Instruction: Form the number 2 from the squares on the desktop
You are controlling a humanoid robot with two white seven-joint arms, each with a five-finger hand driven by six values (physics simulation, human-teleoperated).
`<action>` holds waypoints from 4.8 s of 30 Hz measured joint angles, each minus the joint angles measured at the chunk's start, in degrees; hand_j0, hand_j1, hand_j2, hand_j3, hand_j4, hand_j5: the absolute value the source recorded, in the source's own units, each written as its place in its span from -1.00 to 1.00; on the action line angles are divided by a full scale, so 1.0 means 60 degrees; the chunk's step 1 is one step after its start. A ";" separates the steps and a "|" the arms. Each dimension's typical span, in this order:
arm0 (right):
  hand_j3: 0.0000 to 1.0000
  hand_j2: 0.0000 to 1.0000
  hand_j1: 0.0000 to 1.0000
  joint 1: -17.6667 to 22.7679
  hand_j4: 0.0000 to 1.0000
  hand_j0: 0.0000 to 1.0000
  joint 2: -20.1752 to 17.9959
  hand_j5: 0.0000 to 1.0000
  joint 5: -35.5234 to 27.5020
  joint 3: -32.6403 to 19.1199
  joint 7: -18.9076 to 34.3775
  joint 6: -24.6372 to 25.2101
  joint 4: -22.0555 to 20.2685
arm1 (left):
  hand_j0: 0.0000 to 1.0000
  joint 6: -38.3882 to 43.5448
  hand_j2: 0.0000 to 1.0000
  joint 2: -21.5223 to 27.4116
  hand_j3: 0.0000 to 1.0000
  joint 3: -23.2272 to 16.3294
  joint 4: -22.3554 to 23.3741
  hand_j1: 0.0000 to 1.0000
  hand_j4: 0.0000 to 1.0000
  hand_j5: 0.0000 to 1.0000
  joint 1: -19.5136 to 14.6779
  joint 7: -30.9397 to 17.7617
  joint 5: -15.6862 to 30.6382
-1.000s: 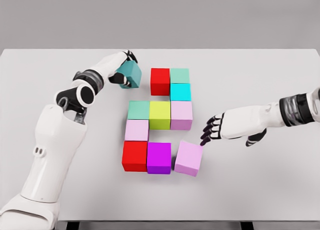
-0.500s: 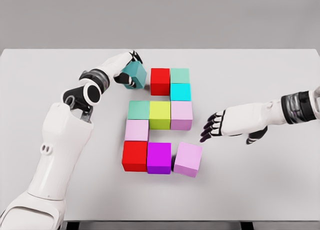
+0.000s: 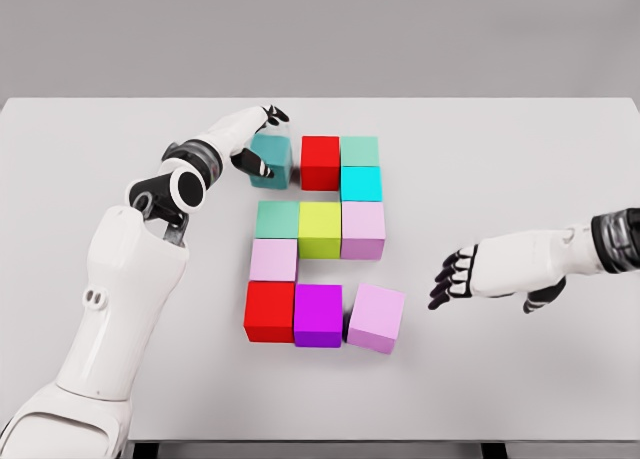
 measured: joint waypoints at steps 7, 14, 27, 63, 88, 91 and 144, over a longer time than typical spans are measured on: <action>1.00 1.00 1.00 -0.0015 1.00 1.00 0.0320 1.00 -0.0006 0.0204 0.0000 0.0000 -0.0003 | 0.94 0.0001 0.94 0.0001 0.94 0.0000 0.0000 0.94 0.94 0.94 0.0000 0.0000 0.0000; 1.00 1.00 1.00 -0.0059 1.00 1.00 0.0584 1.00 -0.0011 0.0216 0.0000 0.0001 0.0004 | 1.00 -0.0024 1.00 0.0023 1.00 -0.0004 -0.0082 1.00 1.00 1.00 0.0015 0.0000 0.0059; 1.00 1.00 1.00 -0.0132 1.00 1.00 0.0888 1.00 -0.0018 0.0205 0.0000 0.0001 0.0004 | 1.00 -0.0161 1.00 0.1313 1.00 -0.0020 -0.1192 1.00 1.00 1.00 0.0469 0.0000 0.0679; 1.00 1.00 1.00 -0.0293 1.00 1.00 0.1129 1.00 0.0077 0.0098 0.0000 0.0000 0.0078 | 1.00 -0.1941 1.00 0.5588 1.00 -0.5108 -0.0823 1.00 1.00 1.00 -0.1538 0.0001 0.2089; 1.00 1.00 1.00 0.8525 1.00 1.00 -0.0711 1.00 -0.5200 -0.9315 0.0001 -0.0006 0.0479 | 1.00 -0.1942 1.00 0.6194 1.00 -0.8113 0.0099 1.00 1.00 1.00 -0.3999 0.0002 0.4715; 1.00 1.00 1.00 0.8921 1.00 1.00 -0.0681 1.00 -0.5418 -0.9629 0.0001 -0.0005 0.0526 | 1.00 -0.1938 1.00 0.6142 1.00 -0.8126 0.0191 1.00 1.00 1.00 -0.4043 0.0002 0.4712; 1.00 1.00 1.00 1.1631 1.00 1.00 0.4327 1.00 -0.4696 -1.4176 0.0001 -0.0001 0.1001 | 1.00 -0.1940 1.00 0.5215 1.00 -0.8160 0.0887 1.00 1.00 1.00 -0.3999 0.0004 0.4474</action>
